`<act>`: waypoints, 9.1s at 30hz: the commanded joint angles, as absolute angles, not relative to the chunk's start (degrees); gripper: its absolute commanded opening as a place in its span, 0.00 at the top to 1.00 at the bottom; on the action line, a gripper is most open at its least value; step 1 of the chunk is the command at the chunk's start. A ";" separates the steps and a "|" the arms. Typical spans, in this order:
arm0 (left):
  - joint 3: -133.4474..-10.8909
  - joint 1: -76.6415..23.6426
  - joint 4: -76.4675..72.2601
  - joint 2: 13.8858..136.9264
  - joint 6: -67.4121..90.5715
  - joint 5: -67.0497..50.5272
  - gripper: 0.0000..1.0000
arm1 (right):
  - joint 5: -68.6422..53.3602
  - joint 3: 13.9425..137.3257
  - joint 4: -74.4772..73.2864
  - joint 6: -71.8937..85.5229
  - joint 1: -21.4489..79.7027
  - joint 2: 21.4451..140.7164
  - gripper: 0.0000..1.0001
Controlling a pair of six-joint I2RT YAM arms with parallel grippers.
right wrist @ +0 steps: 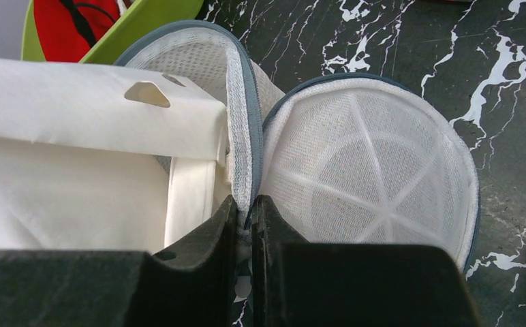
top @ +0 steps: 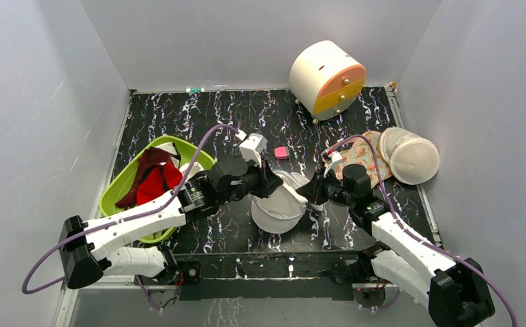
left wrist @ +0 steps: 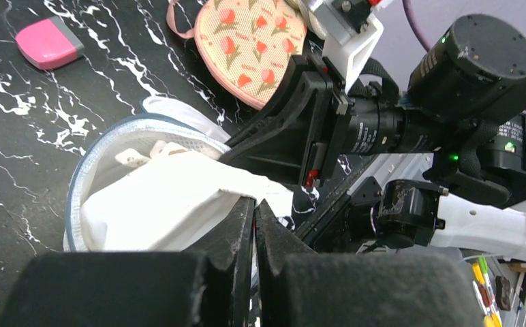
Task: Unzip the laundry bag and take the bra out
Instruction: Pick up the bra from the laundry bag, then place the bra in the bin, then close the laundry bag at the center of the board.
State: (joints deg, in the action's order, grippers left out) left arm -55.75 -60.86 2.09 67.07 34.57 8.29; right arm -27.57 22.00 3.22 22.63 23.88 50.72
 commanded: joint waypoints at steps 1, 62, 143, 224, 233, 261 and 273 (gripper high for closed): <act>-54.75 -60.75 -1.95 65.80 33.95 3.87 1.00 | -26.35 24.39 4.82 22.64 24.02 49.71 1.00; -67.20 -14.08 40.05 62.82 15.22 32.22 1.00 | -24.44 23.21 5.23 24.19 24.07 50.99 1.00; -42.85 6.01 14.54 42.46 21.47 12.21 0.02 | -25.77 26.63 9.45 31.37 24.02 54.17 1.00; -41.87 -8.53 5.61 45.77 15.18 -21.68 0.02 | -11.78 6.71 27.49 77.43 10.78 58.17 0.36; -41.68 -8.50 5.51 46.29 15.47 -22.00 0.02 | -4.83 8.92 27.90 77.08 18.06 59.82 0.77; -41.73 -8.53 5.06 46.61 15.73 -22.85 0.02 | 6.29 42.23 -3.52 17.68 27.44 60.74 1.00; -41.69 -8.53 5.43 45.46 15.52 -21.90 0.02 | 41.47 48.74 -12.06 0.30 55.46 66.65 1.00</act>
